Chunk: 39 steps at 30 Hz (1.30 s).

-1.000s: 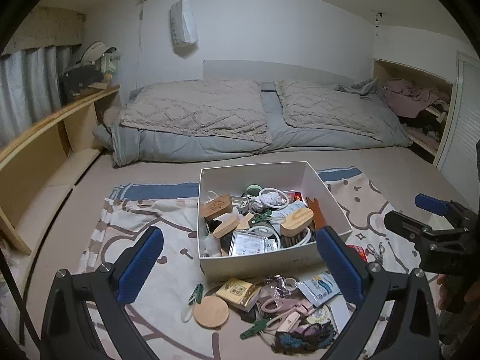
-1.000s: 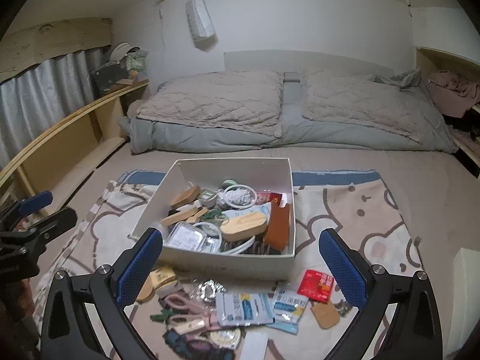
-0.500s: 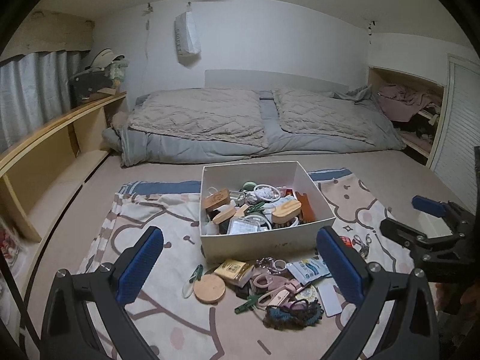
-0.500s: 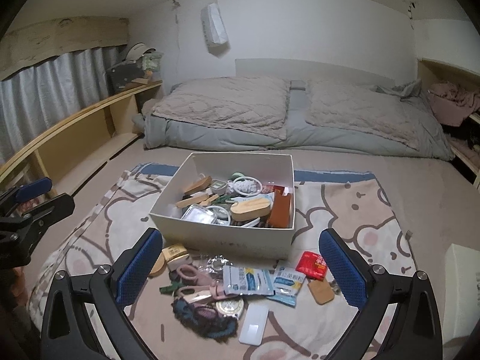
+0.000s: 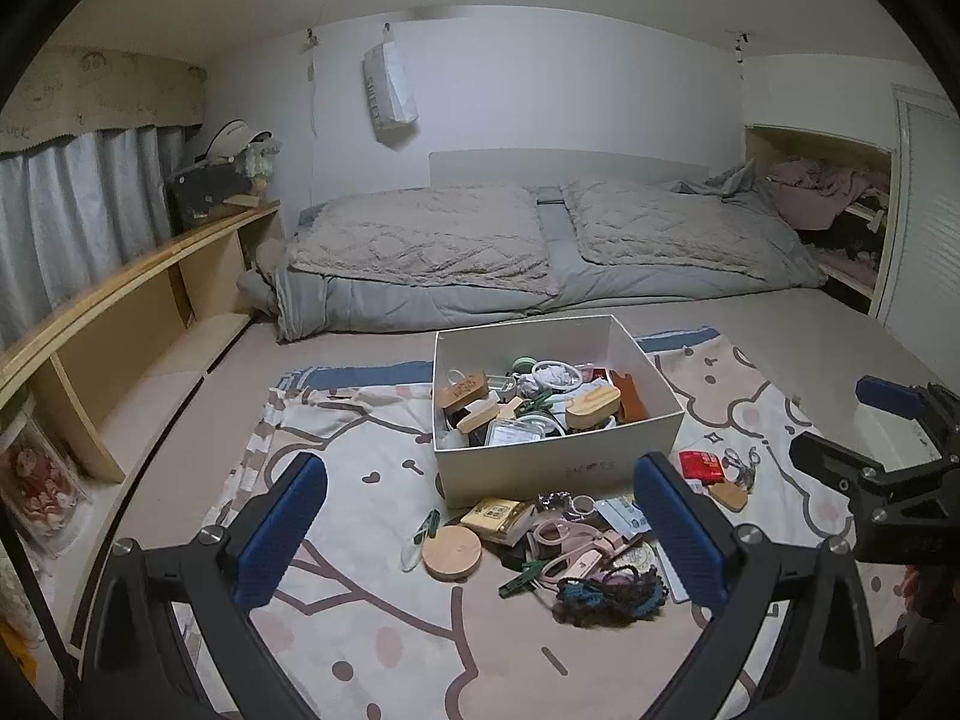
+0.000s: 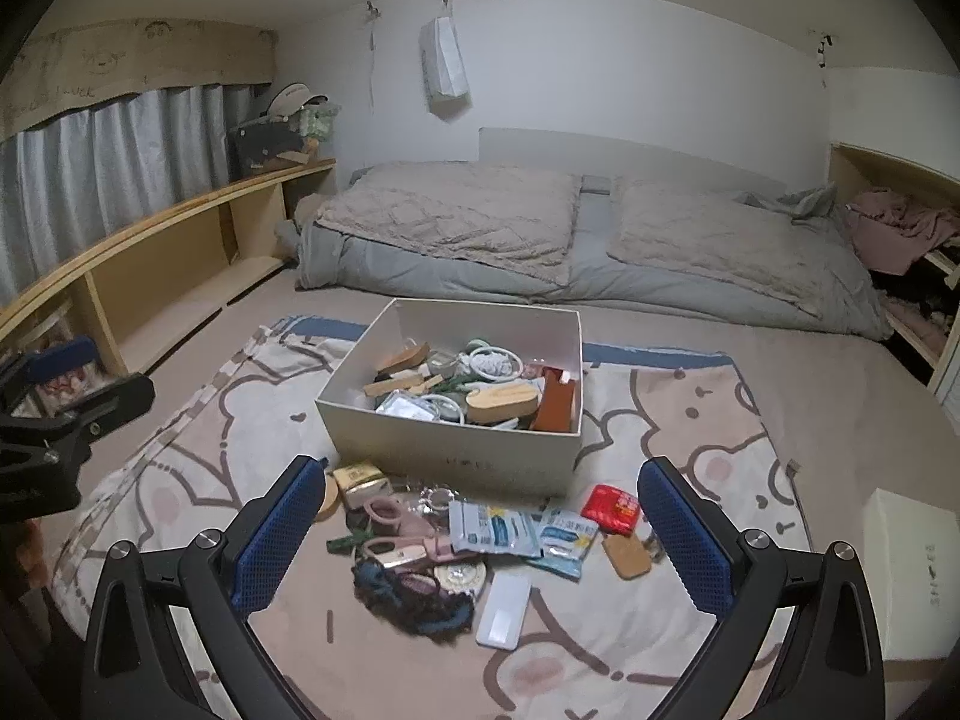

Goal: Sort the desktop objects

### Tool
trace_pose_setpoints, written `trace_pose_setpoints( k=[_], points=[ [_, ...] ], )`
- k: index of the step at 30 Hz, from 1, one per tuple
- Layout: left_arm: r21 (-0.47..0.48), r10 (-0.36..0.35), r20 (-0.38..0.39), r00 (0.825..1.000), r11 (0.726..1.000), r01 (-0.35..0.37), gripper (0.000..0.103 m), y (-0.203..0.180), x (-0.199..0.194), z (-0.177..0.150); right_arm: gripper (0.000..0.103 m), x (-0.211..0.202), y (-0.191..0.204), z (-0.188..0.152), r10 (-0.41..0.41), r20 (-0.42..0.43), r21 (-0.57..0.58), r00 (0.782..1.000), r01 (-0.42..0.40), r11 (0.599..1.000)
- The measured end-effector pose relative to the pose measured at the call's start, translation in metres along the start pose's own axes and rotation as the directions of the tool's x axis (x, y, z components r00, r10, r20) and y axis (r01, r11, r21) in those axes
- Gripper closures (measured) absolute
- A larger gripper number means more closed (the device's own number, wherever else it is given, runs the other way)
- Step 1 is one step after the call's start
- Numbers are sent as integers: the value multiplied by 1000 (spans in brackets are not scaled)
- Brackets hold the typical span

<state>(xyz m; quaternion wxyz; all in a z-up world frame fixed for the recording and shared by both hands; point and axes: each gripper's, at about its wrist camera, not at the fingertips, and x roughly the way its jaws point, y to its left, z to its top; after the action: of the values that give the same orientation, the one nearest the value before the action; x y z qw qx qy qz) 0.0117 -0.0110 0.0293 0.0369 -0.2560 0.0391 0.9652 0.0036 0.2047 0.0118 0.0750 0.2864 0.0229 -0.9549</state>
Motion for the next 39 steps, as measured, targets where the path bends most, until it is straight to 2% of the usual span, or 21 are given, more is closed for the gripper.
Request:
trace_pose_setpoints(
  k=[10,18,39],
  points=[
    [33,7,-7,1000,999,-6,0,-10,-9,-12,0,-19,-1,-6,-17,29,9,999,16,1000],
    [42,27,11,1000,999,-27,0,-10,-17,-18,0,-22,8,-11,-19,33,-14,999,19,1000],
    [34,23,0,1000,999,-23,0,-9,-17,-20,0,-21,4,-14,-24,26,-2,999,24,1000]
  ],
)
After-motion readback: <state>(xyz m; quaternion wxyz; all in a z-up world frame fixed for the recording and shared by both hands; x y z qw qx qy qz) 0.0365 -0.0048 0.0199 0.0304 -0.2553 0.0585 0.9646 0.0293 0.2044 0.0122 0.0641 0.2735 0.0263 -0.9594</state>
